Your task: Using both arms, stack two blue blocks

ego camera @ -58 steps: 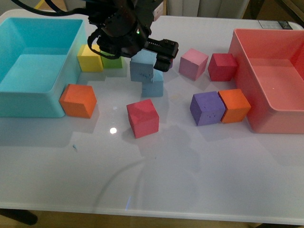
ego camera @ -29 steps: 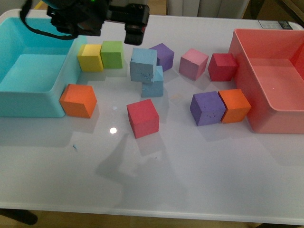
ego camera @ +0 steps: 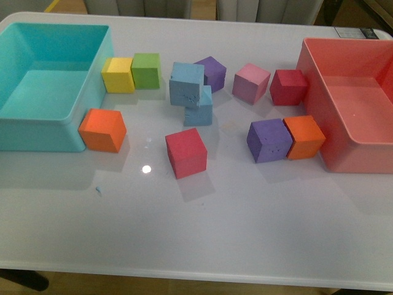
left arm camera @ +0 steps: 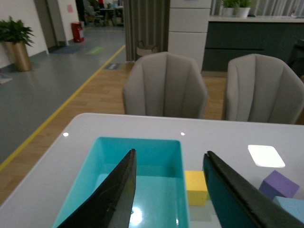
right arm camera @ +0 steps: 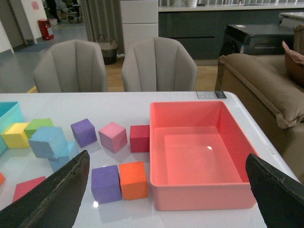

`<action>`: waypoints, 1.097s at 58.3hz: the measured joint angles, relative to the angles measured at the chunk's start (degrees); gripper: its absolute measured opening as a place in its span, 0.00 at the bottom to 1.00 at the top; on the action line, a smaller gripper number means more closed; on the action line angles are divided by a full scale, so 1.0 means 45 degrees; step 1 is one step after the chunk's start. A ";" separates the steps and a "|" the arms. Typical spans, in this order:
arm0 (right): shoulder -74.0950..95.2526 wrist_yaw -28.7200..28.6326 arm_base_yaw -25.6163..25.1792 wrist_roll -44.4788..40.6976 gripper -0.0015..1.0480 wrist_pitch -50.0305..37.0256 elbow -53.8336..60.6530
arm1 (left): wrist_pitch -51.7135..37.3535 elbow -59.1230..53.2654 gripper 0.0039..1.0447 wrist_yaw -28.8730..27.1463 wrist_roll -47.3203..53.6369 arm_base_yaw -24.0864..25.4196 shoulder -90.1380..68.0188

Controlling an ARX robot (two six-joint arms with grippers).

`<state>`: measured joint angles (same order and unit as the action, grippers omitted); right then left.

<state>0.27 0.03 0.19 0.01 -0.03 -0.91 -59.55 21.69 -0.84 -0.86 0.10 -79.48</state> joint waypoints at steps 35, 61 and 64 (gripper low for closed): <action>0.0000 -0.0005 0.0000 0.0005 0.91 0.0000 0.0000 | 0.1739 -0.4075 0.01 0.0194 0.0083 -0.0010 0.5275; 0.0000 -0.0010 0.0000 0.0000 0.91 0.0000 0.0000 | 0.5561 -0.4624 0.01 0.0189 0.0087 -0.0010 0.9787; 0.0000 -0.0010 0.0000 0.0000 0.91 0.0000 0.0000 | 0.6033 -0.4624 0.01 0.0185 0.0087 -0.0010 1.0297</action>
<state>0.27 -0.01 0.19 0.01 -0.03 -0.91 -32.40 0.89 -0.01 -0.47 0.05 -33.15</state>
